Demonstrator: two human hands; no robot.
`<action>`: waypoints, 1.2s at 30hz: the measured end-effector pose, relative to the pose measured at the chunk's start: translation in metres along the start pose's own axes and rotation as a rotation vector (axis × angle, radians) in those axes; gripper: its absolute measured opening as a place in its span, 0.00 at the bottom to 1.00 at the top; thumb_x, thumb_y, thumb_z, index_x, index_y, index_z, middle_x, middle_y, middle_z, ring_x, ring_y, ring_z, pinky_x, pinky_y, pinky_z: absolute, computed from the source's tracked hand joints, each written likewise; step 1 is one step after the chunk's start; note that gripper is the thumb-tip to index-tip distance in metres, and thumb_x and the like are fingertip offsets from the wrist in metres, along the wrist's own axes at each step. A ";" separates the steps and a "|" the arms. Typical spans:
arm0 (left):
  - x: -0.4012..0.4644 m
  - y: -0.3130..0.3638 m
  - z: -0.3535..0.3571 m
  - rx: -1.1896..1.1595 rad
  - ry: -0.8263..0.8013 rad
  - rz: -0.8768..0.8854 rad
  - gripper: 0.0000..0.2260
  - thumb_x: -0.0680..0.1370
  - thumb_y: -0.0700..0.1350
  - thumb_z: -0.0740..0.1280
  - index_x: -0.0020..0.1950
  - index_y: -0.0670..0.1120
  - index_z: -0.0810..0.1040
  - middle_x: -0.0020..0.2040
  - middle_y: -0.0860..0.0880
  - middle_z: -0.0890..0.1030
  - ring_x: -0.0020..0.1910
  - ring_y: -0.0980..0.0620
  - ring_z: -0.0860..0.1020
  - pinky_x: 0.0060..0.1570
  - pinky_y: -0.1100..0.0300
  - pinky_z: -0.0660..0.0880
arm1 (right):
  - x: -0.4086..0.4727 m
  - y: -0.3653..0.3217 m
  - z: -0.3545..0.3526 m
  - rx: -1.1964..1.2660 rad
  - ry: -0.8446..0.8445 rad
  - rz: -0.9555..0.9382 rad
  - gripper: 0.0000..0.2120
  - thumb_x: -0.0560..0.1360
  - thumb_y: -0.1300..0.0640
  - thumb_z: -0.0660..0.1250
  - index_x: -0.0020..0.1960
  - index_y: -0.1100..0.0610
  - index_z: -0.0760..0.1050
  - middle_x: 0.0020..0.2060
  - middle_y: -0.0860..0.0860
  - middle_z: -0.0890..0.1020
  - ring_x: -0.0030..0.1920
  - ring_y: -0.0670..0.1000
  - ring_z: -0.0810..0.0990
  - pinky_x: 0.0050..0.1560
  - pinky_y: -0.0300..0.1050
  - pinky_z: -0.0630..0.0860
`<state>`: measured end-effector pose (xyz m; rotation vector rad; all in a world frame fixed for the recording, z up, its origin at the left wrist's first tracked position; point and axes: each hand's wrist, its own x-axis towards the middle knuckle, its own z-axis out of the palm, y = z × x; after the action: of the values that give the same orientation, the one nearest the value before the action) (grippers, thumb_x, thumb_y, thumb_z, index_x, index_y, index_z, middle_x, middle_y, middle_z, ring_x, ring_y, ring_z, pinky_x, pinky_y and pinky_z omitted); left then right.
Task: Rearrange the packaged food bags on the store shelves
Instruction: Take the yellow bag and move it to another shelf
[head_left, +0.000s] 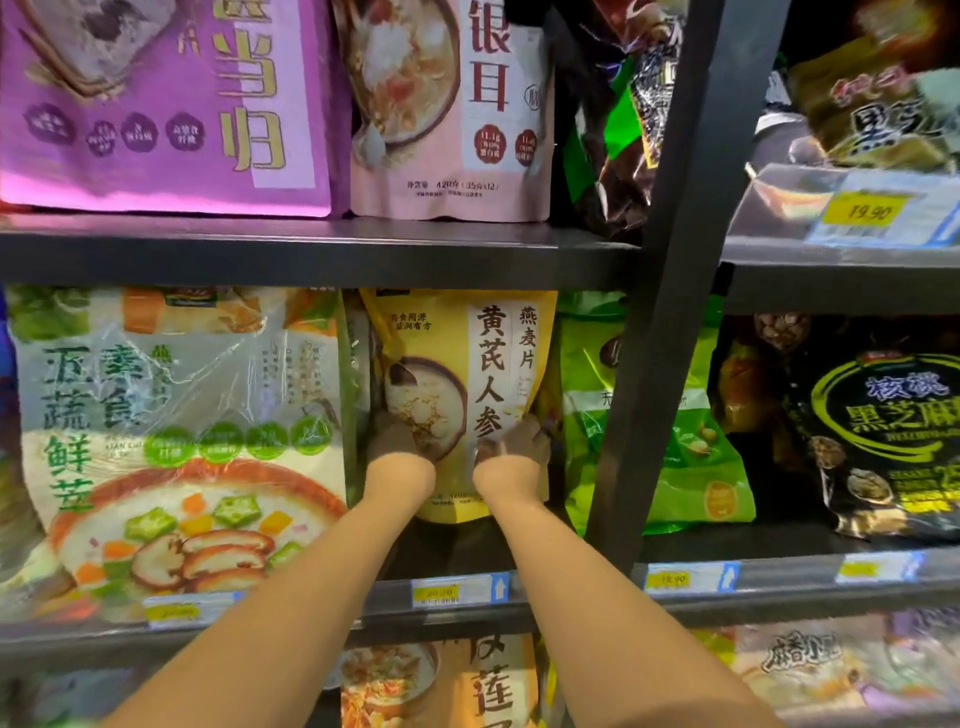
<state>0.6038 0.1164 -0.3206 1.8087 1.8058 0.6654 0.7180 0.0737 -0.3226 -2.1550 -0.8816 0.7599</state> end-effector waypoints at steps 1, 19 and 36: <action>-0.004 0.000 0.001 0.018 -0.029 0.007 0.16 0.85 0.39 0.60 0.70 0.33 0.74 0.69 0.36 0.77 0.68 0.39 0.76 0.59 0.57 0.71 | -0.001 0.000 0.001 0.001 -0.017 -0.004 0.20 0.86 0.55 0.59 0.73 0.65 0.72 0.71 0.60 0.77 0.70 0.58 0.76 0.55 0.42 0.72; -0.122 -0.015 -0.130 0.284 -0.032 0.356 0.23 0.75 0.43 0.72 0.70 0.44 0.74 0.64 0.44 0.79 0.61 0.44 0.79 0.54 0.54 0.79 | -0.145 0.000 -0.050 -0.358 0.134 -0.357 0.24 0.82 0.53 0.66 0.75 0.58 0.67 0.74 0.58 0.69 0.75 0.61 0.69 0.67 0.57 0.76; -0.287 0.017 -0.236 0.438 -0.234 0.517 0.37 0.76 0.59 0.72 0.80 0.46 0.66 0.76 0.46 0.71 0.72 0.45 0.73 0.67 0.51 0.74 | -0.346 0.056 -0.219 -0.549 0.131 -0.278 0.39 0.78 0.43 0.72 0.81 0.57 0.60 0.75 0.58 0.69 0.74 0.63 0.70 0.69 0.59 0.75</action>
<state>0.4616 -0.1689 -0.1298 2.5654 1.4059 0.2166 0.6869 -0.2990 -0.1461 -2.4308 -1.4051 0.2462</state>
